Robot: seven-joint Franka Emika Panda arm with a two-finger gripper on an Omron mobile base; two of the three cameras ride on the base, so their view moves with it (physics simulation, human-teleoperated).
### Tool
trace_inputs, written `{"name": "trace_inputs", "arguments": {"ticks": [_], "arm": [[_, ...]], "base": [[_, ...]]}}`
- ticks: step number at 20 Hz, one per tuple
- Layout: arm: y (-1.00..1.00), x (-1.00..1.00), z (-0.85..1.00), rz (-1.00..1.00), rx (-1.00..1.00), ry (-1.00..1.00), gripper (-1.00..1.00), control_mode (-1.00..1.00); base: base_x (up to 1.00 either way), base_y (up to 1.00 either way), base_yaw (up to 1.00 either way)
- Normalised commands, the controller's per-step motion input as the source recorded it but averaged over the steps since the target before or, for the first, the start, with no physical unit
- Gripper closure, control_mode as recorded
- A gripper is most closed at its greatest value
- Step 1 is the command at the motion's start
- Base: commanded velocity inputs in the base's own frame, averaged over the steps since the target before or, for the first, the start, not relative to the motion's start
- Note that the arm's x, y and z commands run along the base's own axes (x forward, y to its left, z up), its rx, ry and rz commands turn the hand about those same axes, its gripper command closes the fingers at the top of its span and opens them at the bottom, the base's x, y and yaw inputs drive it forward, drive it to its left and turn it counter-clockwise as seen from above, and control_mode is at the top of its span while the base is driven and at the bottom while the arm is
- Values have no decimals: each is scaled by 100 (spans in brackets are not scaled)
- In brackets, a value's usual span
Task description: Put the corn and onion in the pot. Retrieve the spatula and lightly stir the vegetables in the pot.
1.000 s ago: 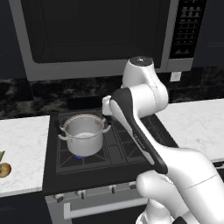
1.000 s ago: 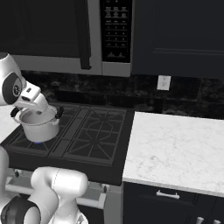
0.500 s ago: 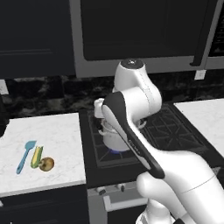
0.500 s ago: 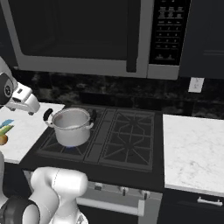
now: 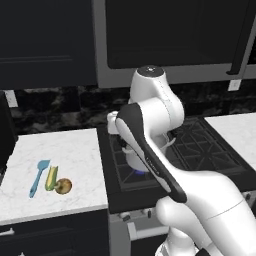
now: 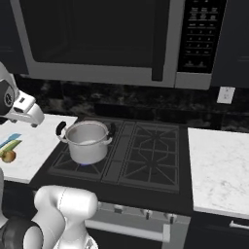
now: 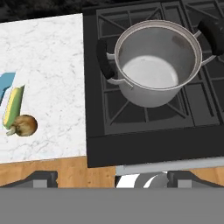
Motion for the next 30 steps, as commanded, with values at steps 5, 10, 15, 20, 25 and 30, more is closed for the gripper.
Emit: {"name": "trace_inputs", "arguments": {"ticks": [5,10,15,20,25,30], "arm": [[0,0,0,0,0,0,-100,100],[12,-8,-6,1,7,1,-100,-100],[85,-10,-55,11,23,10,-100,-100],[100,9,-91,6,4,19,-100,-100],[71,36,-52,0,-9,27,-100,-100],[26,40,-43,0,-6,12,-100,-100]], "base": [[2,18,0],[-3,5,0],[0,0,0],[0,0,0],[0,0,0],[0,0,0]]}}
